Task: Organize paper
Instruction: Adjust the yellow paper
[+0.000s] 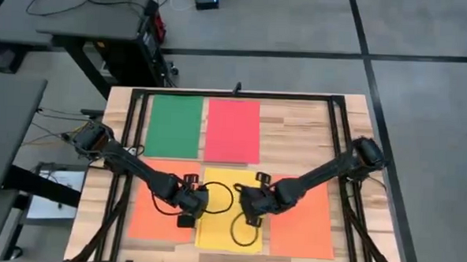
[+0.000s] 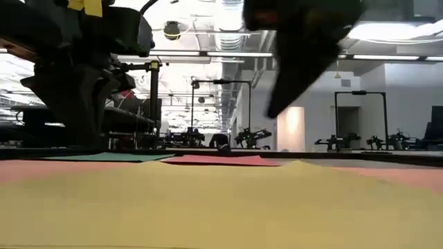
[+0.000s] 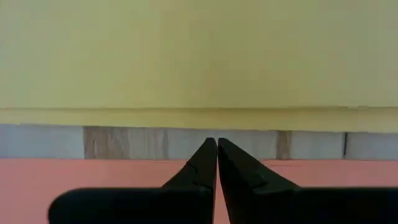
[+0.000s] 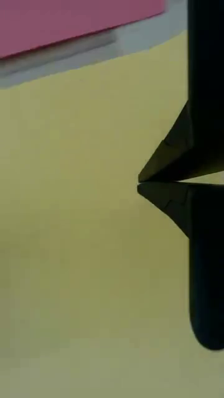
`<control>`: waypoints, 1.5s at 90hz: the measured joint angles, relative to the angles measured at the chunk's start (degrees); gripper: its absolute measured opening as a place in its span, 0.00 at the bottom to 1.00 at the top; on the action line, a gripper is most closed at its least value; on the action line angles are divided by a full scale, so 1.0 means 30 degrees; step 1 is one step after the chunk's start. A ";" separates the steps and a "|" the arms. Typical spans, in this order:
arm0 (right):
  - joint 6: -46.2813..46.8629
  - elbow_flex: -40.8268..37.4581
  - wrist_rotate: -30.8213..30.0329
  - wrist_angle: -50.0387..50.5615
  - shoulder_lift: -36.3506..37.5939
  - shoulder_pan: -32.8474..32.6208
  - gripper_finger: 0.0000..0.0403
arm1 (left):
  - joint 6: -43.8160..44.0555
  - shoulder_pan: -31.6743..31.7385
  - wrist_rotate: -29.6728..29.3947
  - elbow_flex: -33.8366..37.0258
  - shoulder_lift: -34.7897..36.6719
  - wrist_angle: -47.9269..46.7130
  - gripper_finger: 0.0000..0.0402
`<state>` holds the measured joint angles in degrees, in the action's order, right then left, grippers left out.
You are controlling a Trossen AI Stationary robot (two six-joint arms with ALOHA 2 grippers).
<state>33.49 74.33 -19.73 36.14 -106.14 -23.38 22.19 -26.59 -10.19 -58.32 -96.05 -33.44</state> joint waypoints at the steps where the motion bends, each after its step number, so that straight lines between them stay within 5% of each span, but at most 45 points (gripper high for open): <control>1: 0.0155 -0.0166 -0.0010 -0.0031 0.0102 0.0000 0.00 | -0.0057 0.0048 0.0072 0.0024 0.0000 0.0046 0.00; 26: 0.2386 -0.3169 0.1230 -0.0302 0.0973 -0.0025 0.00 | -0.0777 0.1150 0.1318 0.0801 0.0000 0.0316 0.00; 135: 0.5321 -0.4406 0.2408 -0.2791 -0.0487 -0.1076 0.00 | -0.1602 0.1471 0.1824 0.1042 -0.0211 0.1036 0.00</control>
<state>49.45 61.12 -12.50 27.77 -107.60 -26.60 17.38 -22.17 -4.72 -55.20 -96.68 -30.33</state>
